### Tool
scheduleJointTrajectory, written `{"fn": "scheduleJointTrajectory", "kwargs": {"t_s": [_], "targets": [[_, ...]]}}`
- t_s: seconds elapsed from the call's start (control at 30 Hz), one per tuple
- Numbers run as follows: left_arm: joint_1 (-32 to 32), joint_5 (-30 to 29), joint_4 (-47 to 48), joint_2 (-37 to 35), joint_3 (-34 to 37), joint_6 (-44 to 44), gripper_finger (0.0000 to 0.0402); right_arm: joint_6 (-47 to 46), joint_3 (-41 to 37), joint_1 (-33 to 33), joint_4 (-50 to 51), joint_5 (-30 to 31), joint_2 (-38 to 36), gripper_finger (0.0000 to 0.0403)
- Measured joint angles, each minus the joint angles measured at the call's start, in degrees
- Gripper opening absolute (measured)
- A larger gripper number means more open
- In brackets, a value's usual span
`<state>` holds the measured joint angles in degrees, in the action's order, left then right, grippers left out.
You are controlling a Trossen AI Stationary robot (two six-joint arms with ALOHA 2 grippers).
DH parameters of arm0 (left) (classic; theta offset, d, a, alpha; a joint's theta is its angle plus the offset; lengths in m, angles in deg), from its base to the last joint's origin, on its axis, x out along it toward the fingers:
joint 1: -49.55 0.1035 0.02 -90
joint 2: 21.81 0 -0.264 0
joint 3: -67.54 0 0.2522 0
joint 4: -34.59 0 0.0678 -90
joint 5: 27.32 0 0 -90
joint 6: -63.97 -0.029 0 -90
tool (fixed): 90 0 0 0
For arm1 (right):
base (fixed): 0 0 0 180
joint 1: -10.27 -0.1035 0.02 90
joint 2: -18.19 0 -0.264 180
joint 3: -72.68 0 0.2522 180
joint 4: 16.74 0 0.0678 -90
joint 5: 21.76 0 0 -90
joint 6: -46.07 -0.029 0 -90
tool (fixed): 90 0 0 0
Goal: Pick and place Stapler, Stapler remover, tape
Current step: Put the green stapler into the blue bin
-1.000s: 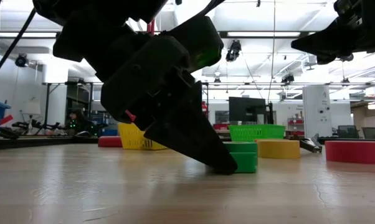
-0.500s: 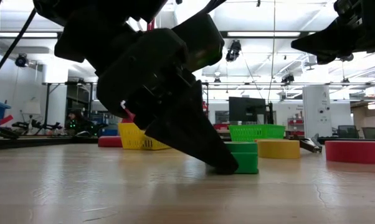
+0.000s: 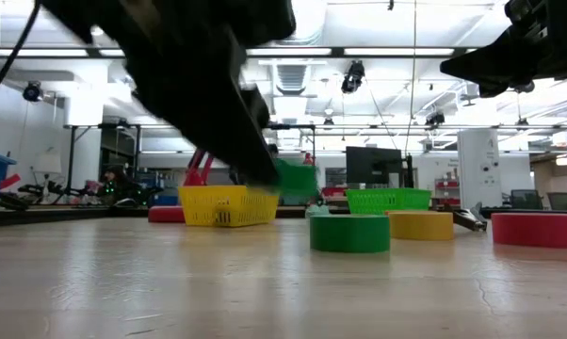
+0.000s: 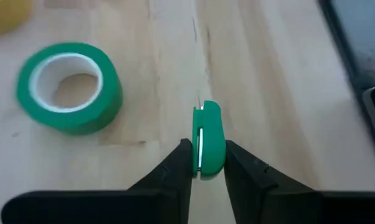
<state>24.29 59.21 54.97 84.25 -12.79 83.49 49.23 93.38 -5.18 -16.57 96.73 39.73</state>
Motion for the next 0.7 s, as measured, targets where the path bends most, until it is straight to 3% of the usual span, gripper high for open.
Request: {"fn": "scheduleJointTrajectory", "kwargs": {"t_s": [0.23, 0.43, 0.7], "targets": [[-4.01, 1.67, 11.91, -9.02, 0.20, 2.98, 0.0089, -0.09, 0.00, -0.02, 0.01, 0.01, -0.03, 0.0008], [-10.11, 1.63, 20.34, -15.36, 0.25, 10.74, 0.0081, -0.09, 0.00, 0.00, 0.00, 0.02, -0.02, 0.0008], [-19.29, -1.51, 26.14, -18.28, 0.27, 21.94, 0.0092, -0.03, 0.00, 0.00, 0.02, 0.00, 0.00, 0.0008]]}}
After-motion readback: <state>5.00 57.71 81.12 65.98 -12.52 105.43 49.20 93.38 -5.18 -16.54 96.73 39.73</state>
